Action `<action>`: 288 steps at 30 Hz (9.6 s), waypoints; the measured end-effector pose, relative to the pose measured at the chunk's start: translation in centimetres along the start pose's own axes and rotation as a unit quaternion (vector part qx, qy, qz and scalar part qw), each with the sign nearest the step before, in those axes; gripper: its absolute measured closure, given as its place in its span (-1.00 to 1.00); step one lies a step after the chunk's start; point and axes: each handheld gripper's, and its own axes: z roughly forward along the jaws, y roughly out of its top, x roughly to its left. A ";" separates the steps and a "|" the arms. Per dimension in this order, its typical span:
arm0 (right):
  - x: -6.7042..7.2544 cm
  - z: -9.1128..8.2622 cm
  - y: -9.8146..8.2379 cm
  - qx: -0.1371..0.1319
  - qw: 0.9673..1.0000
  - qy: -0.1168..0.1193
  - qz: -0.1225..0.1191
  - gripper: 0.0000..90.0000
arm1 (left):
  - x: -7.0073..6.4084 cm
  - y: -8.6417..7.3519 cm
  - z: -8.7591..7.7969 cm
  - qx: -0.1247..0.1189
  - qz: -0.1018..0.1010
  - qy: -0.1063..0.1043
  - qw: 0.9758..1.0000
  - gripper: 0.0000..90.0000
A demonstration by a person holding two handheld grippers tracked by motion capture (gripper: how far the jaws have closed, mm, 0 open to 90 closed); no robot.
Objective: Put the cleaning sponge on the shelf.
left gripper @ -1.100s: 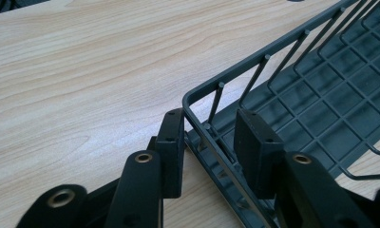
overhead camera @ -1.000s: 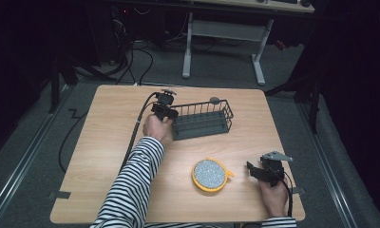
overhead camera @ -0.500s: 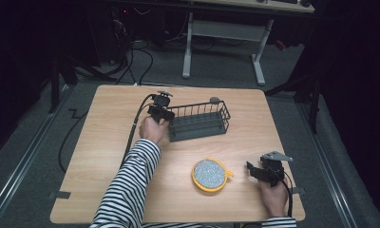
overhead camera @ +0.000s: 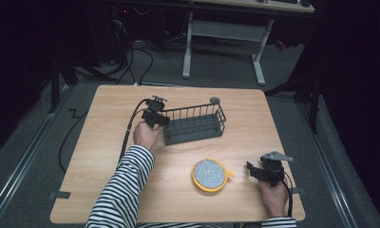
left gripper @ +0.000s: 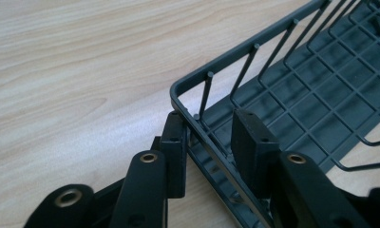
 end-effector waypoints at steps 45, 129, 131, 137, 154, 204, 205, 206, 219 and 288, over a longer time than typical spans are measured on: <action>0.0 0.0 0.0 0.000 1.000 0.002 0.001 -0.23 | -0.5 -6.7 -5.0 -0.034 -0.012 -0.023 0.999 0.36; 5.3 -1.9 5.7 0.003 0.978 0.201 -0.060 -0.07 | 4.7 -19.6 -5.5 -0.086 -0.041 0.055 0.994 -0.29; 6.0 -1.4 5.8 0.015 0.976 0.207 -0.067 -0.08 | 4.7 -19.6 -5.5 -0.086 -0.041 0.055 0.994 -0.29; 7.6 -0.6 6.5 0.045 0.970 0.219 -0.096 -0.09 | 4.7 -19.6 -5.5 -0.086 -0.041 0.054 0.994 -0.29; 9.5 1.4 8.2 0.136 0.956 0.219 -0.137 -0.03 | 4.9 -19.7 -5.5 -0.088 -0.048 0.048 0.994 -0.29; 6.1 -0.1 8.8 0.132 0.952 0.248 -0.118 0.81 | 4.2 -19.5 -5.4 -0.081 -0.021 0.059 0.995 -0.26; 5.9 -0.3 8.8 0.130 0.953 0.247 -0.117 0.81 | 4.2 -19.5 -5.4 -0.081 -0.021 0.059 0.995 -0.26; 5.6 -0.5 8.9 0.128 0.955 0.243 -0.115 0.81 | 4.2 -19.5 -5.4 -0.081 -0.021 0.059 0.995 -0.26; 3.6 -3.5 11.2 0.075 0.966 0.223 -0.110 0.81 | 4.2 -19.5 -5.4 -0.081 -0.022 0.059 0.995 -0.27; 9.4 3.0 23.1 0.006 0.964 0.187 -0.186 0.77 | 4.2 -19.5 -5.3 -0.081 -0.022 0.059 0.995 -0.29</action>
